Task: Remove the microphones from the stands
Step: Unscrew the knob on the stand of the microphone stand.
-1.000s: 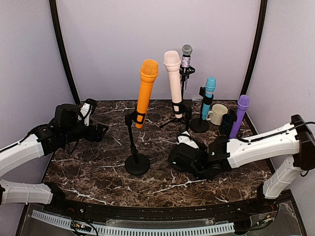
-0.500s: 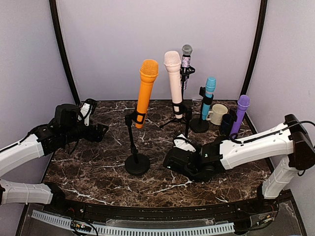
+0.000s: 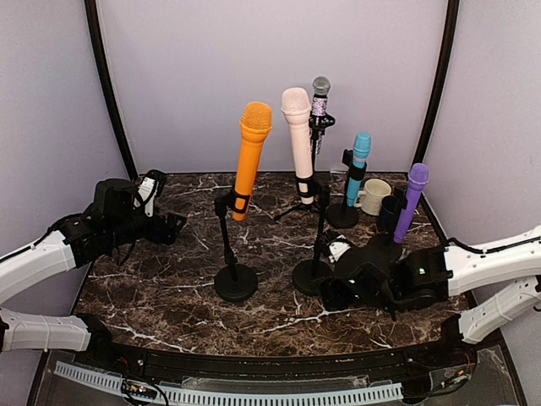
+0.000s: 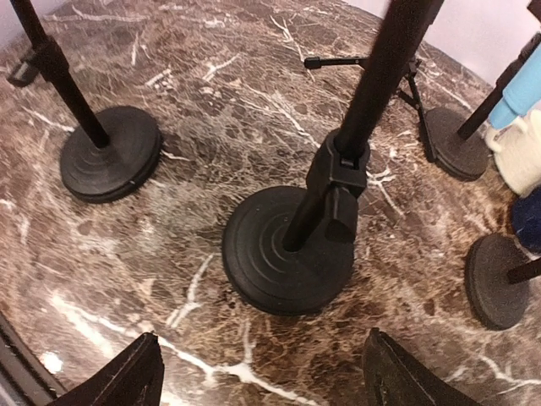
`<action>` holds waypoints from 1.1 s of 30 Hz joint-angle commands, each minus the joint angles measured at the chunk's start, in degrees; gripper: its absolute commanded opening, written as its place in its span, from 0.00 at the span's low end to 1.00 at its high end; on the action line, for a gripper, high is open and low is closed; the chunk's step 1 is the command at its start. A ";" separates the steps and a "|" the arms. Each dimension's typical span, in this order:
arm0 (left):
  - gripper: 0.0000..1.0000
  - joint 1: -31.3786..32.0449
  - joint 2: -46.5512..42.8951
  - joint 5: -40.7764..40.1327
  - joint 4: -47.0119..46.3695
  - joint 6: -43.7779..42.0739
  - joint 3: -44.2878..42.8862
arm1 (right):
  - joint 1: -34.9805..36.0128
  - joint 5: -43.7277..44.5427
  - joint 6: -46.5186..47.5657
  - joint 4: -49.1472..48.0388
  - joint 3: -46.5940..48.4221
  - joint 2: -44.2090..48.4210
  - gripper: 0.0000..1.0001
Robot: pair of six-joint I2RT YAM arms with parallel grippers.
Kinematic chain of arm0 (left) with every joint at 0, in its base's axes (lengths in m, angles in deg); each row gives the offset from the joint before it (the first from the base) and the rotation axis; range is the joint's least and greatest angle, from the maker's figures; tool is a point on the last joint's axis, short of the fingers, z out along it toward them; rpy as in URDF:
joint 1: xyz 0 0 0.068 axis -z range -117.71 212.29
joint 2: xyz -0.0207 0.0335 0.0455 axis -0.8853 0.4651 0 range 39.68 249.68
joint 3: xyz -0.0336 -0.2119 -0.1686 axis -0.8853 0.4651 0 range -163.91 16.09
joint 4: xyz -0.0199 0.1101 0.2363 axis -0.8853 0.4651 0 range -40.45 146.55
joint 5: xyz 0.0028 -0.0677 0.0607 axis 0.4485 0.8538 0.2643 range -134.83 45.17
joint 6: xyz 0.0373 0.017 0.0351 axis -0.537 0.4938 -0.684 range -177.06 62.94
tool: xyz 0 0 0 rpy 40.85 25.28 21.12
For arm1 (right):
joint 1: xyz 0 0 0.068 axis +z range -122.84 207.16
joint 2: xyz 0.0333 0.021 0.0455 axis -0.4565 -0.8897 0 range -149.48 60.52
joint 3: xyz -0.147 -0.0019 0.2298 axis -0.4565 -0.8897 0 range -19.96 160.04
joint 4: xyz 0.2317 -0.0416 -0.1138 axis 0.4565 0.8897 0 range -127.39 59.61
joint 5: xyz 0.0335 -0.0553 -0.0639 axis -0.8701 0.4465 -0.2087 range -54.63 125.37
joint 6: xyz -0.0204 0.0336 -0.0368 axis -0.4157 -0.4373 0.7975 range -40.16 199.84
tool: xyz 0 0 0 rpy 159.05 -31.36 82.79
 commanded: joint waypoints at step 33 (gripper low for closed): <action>0.89 -0.49 -1.55 -0.12 -0.56 0.47 -0.18 | -20.60 -27.53 -50.01 -57.60 -29.18 12.46 0.69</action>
